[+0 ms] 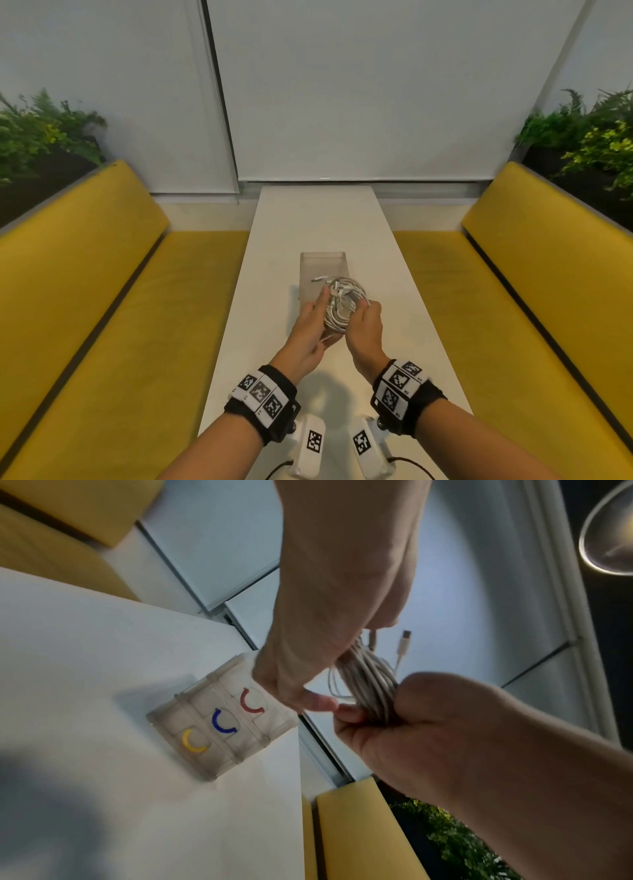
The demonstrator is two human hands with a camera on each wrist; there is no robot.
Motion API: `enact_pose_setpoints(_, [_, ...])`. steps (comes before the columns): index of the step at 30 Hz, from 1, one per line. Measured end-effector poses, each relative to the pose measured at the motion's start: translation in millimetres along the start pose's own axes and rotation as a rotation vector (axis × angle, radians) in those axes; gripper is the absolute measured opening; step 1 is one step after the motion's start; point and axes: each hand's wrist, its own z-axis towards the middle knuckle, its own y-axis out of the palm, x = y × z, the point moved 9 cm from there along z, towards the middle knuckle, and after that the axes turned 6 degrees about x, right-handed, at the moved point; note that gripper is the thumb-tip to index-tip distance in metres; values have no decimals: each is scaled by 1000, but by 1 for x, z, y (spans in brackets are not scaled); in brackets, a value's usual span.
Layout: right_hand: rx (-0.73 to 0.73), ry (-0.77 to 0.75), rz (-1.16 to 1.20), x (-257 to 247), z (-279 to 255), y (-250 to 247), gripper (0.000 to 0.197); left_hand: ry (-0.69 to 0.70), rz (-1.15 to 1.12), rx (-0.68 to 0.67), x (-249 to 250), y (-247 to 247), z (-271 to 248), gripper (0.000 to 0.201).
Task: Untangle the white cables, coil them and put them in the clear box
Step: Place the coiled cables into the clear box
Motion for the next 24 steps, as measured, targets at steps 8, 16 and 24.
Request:
enact_pose_setpoints(8, [-5, -100, 59, -11, -1, -3, 26, -123, -322, -261, 2, 17, -18, 80])
enact_pose_setpoints(16, [-88, 24, 209, 2, -2, 14, 23, -14, -84, -225, -5, 16, -10, 66])
enact_pose_setpoints(24, [-155, -299, -235, -14, -6, 11, 20, -80, -15, -126, 0, 7, -6, 50])
